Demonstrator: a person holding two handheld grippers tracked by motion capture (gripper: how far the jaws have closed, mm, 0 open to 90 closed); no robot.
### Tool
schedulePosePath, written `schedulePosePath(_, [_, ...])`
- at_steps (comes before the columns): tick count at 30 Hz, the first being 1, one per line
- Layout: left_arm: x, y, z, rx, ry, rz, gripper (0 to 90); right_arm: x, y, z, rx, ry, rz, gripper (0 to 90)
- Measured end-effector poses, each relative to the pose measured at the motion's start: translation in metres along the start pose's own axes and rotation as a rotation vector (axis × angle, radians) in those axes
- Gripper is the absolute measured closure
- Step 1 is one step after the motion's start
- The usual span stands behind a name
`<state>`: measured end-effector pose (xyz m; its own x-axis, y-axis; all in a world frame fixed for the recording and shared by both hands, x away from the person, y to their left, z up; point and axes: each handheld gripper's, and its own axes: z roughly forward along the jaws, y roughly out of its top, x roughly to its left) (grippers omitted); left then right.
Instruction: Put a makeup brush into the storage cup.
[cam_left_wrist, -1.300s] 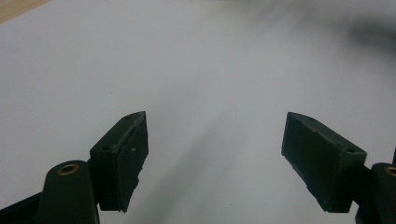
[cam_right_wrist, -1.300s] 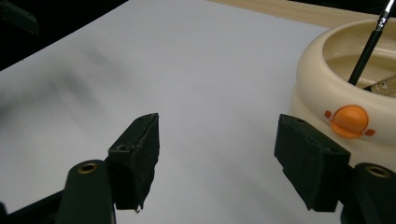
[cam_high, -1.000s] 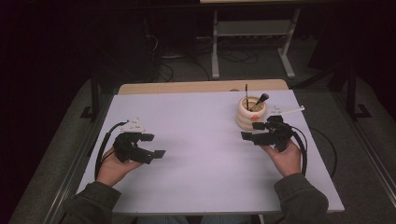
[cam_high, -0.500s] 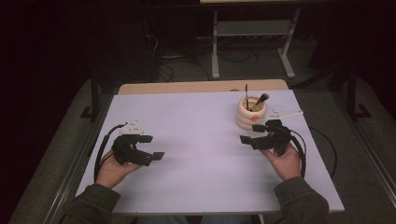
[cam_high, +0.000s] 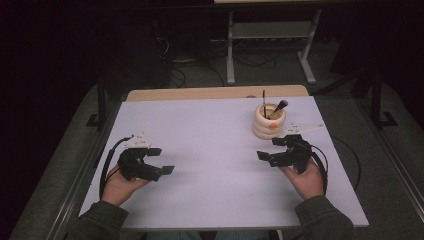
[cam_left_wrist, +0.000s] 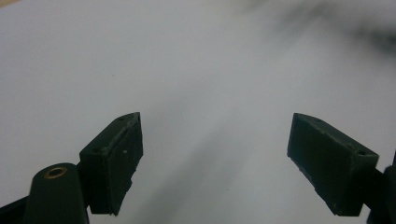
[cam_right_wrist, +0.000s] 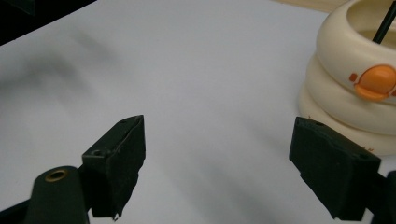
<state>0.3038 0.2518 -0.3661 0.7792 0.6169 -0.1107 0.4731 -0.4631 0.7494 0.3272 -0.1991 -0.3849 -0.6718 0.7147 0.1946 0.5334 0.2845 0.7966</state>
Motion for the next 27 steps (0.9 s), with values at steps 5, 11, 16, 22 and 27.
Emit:
schedulePosePath(5, [-0.001,-0.007,-0.001,-0.014,0.014,-0.002,17.9,0.003,-0.006,0.0,0.01,-0.012,0.003,17.5])
schedulePosePath(11, [-0.003,-0.015,-0.001,-0.021,0.021,-0.021,17.9,0.006,-0.015,-0.002,0.007,-0.01,0.005,17.5])
schedulePosePath(16, [-0.005,-0.019,-0.003,-0.031,0.033,-0.023,17.9,0.007,-0.023,-0.002,0.011,-0.011,0.014,17.4])
schedulePosePath(22, [-0.007,-0.026,-0.005,-0.048,0.042,-0.033,17.9,0.008,-0.033,-0.006,0.012,-0.014,0.031,17.4])
schedulePosePath(27, [-0.009,-0.035,-0.002,-0.037,0.05,-0.04,18.0,0.008,-0.041,-0.007,0.021,-0.021,0.027,17.4])
